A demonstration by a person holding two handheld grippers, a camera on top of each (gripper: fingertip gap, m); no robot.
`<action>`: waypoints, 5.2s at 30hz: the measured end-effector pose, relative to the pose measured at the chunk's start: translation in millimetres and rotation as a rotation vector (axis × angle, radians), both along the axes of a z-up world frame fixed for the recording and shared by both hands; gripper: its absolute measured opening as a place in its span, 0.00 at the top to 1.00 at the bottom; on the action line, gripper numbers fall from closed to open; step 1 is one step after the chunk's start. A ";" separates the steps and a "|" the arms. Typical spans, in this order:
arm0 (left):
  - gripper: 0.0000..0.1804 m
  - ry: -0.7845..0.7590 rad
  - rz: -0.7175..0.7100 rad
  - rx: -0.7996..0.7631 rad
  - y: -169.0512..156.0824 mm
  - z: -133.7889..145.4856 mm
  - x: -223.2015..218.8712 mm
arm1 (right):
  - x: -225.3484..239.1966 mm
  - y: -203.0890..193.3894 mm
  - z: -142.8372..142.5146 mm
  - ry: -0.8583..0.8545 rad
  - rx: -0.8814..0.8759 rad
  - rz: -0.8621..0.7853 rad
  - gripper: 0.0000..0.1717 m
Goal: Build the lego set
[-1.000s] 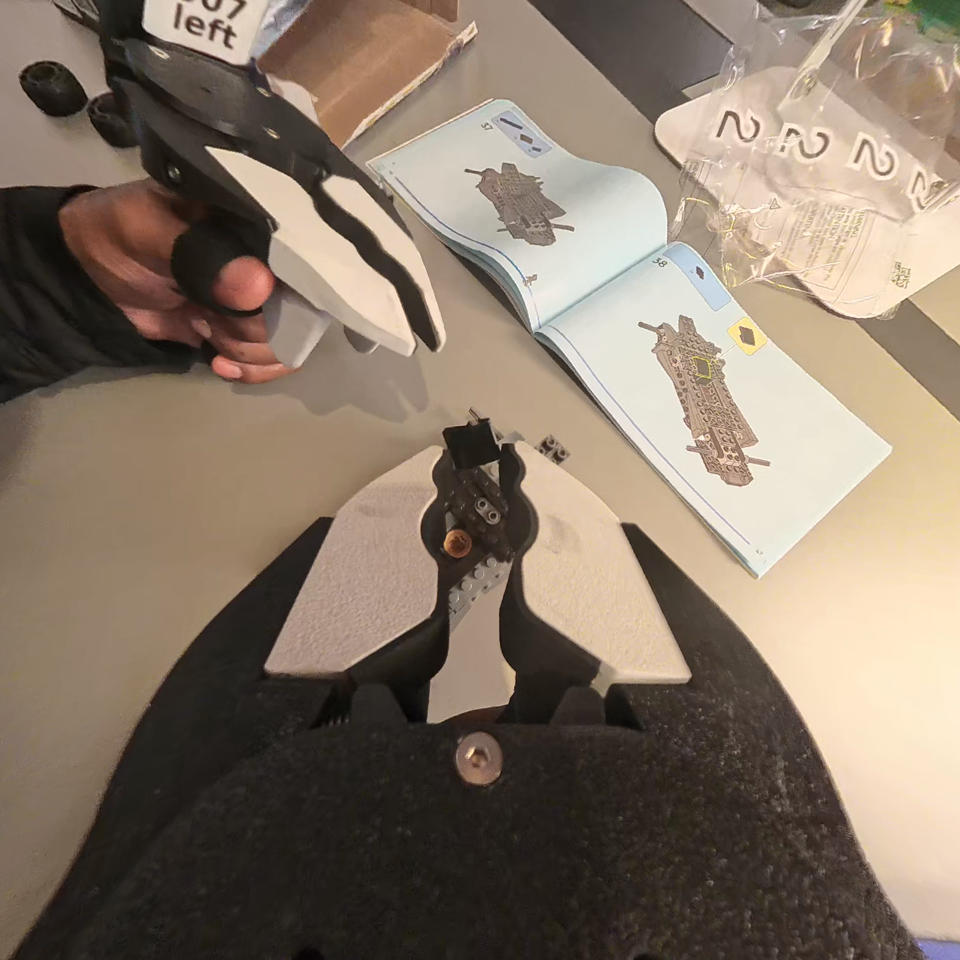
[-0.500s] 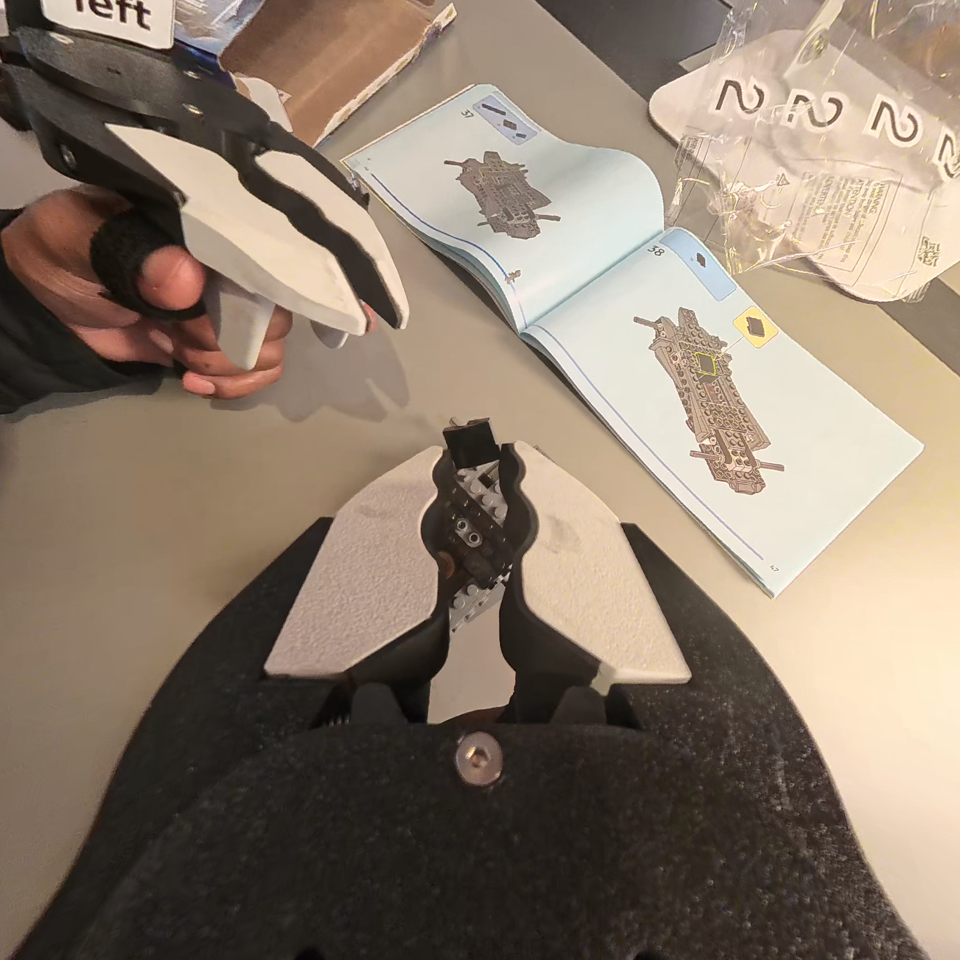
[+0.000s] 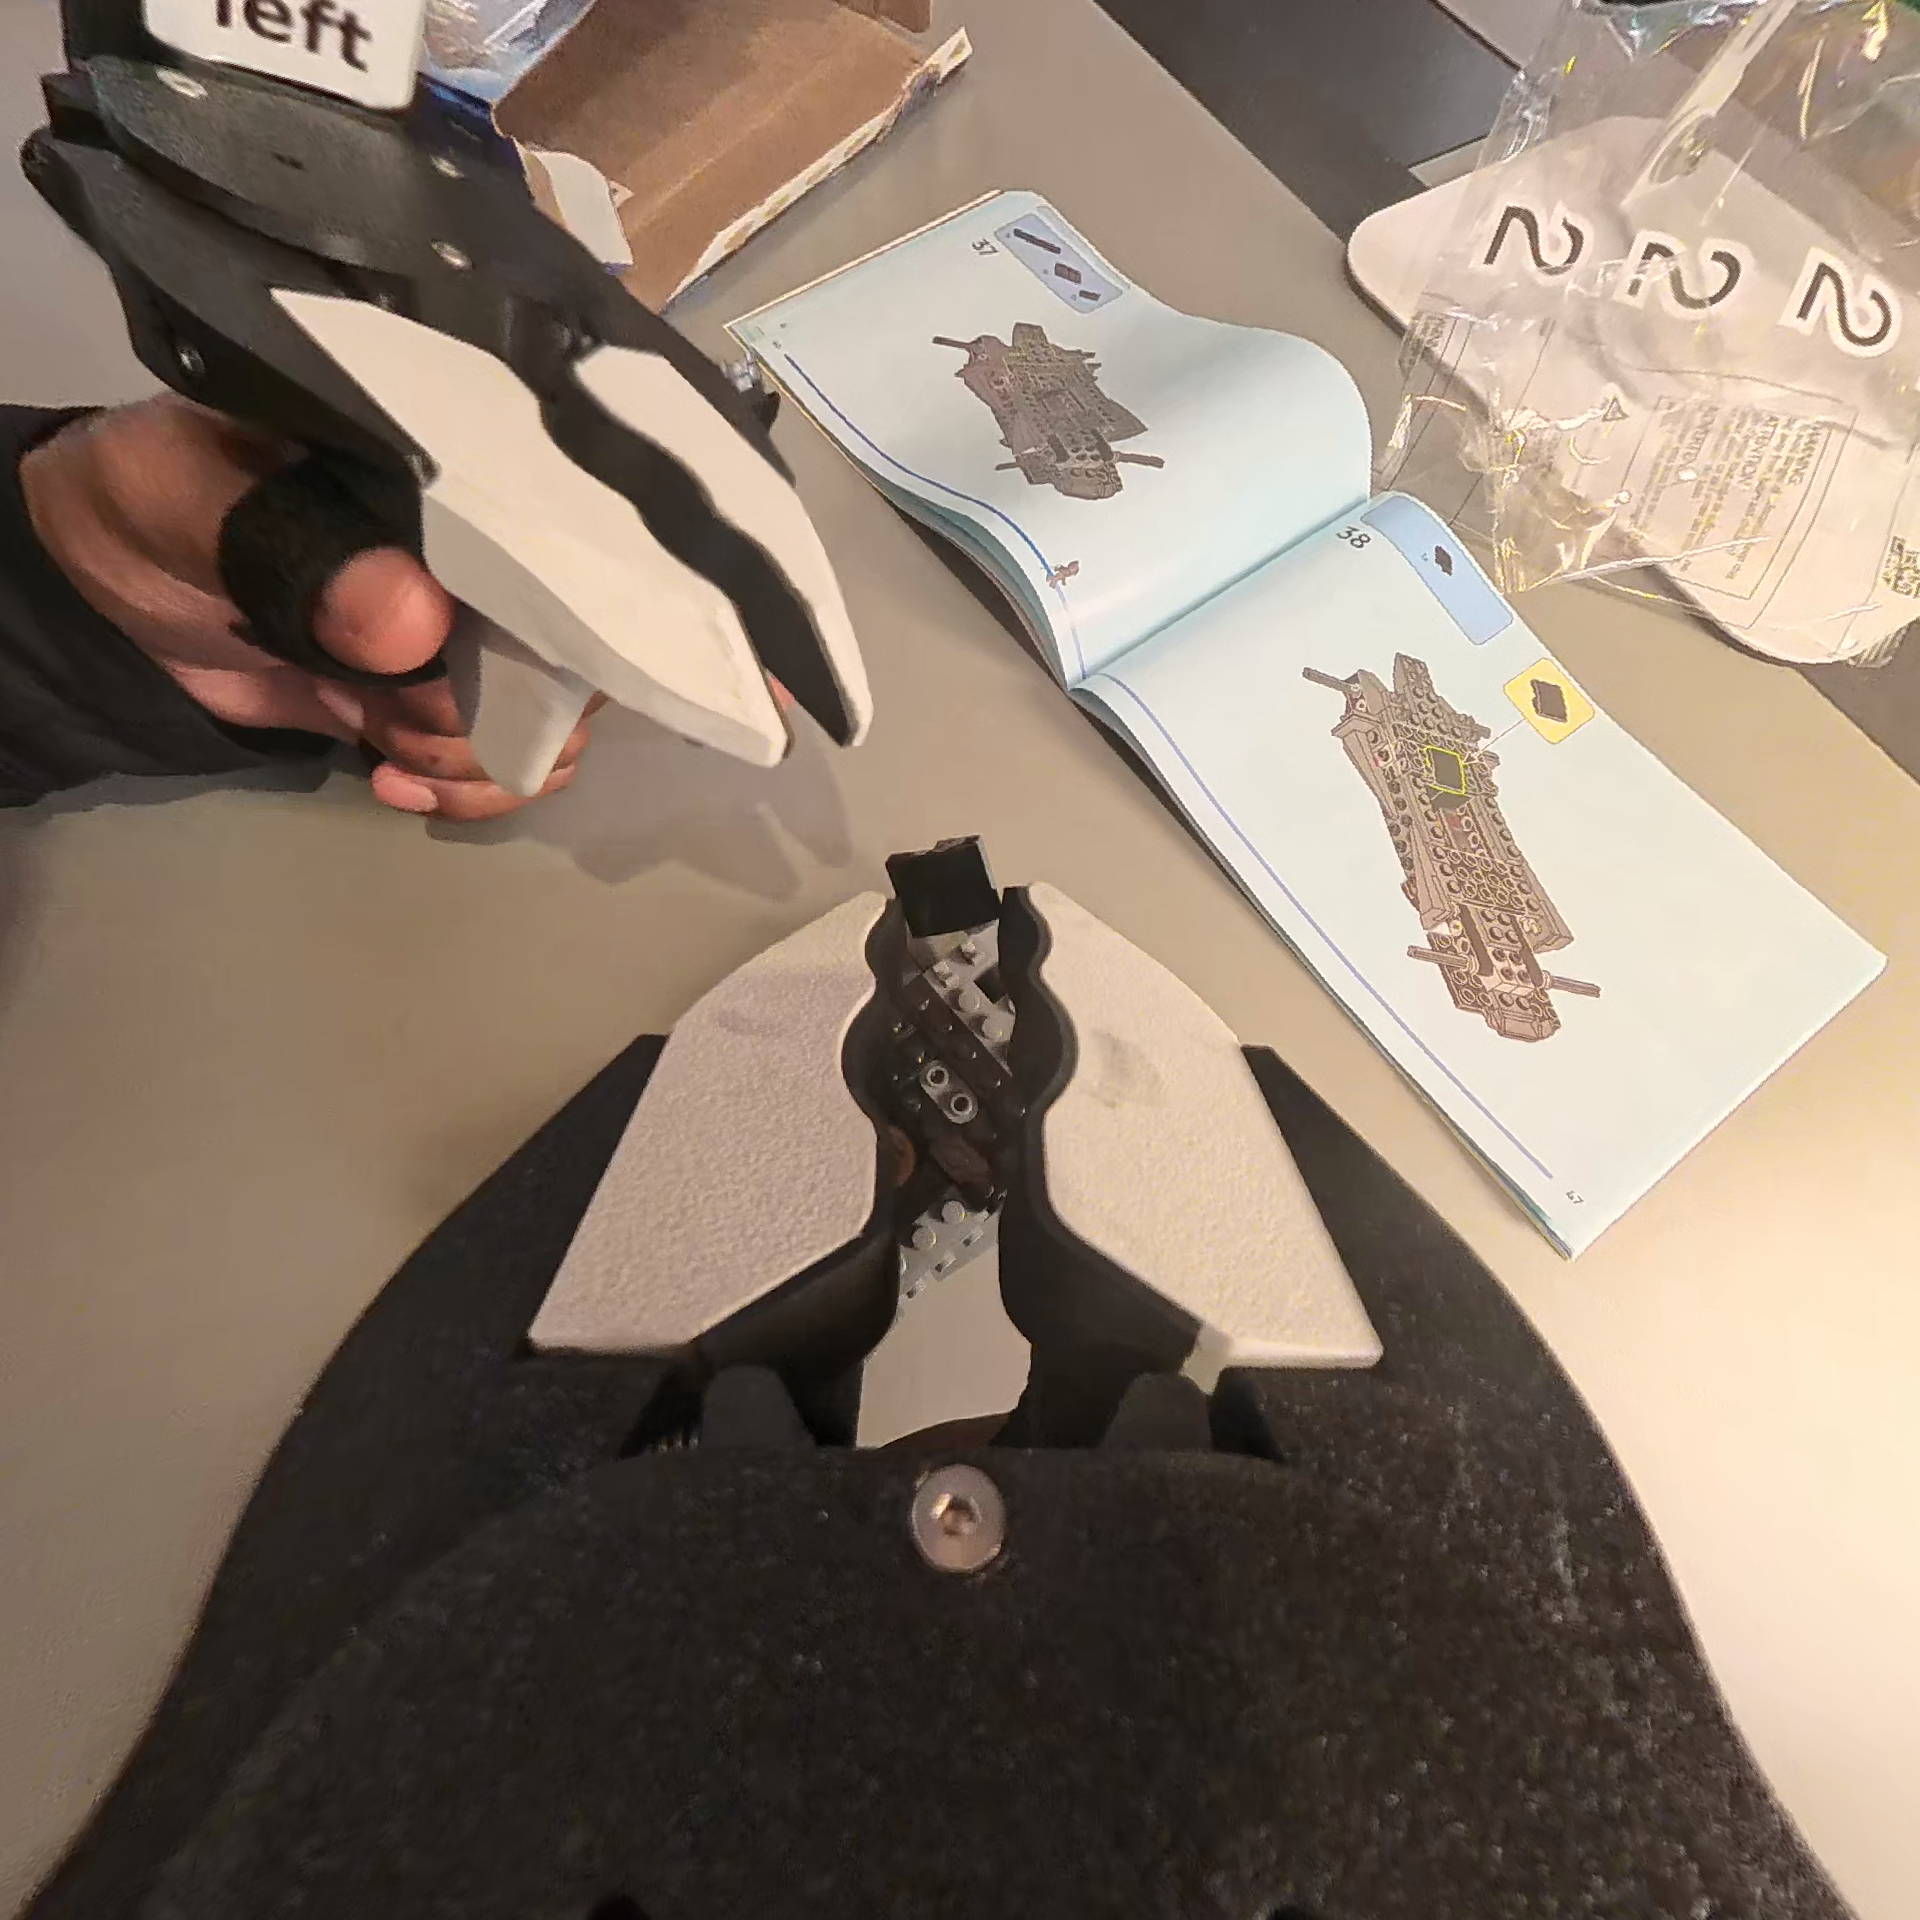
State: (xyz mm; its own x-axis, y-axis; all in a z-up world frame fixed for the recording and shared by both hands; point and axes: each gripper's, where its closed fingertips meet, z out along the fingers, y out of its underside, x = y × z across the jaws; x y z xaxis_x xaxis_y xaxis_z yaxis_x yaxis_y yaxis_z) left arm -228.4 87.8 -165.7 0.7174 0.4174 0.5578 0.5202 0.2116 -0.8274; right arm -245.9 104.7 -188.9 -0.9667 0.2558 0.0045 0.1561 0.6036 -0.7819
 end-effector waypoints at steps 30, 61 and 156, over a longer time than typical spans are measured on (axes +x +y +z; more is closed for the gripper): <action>0.87 0.130 0.080 0.023 2.5 13.8 -4.1 | 1.6 -16.8 22.2 -0.526 -0.469 -0.255 0.90; 0.89 0.336 0.305 -0.241 5.9 14.7 -10.7 | 4.5 -26.1 31.8 -0.845 -0.714 -0.334 0.90; 0.86 -0.173 -0.048 -0.241 23.3 -41.3 11.6 | 6.8 23.4 -37.3 -0.107 -0.063 -0.481 0.89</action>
State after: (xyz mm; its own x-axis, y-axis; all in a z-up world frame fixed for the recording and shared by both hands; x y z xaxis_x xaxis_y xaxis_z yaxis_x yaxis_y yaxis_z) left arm -216.8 111.1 -206.9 0.6421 0.5208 0.5625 0.6627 -0.0084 -0.7488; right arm -239.1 128.1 -226.2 -0.7329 0.6699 -0.1184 0.4870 0.3951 -0.7789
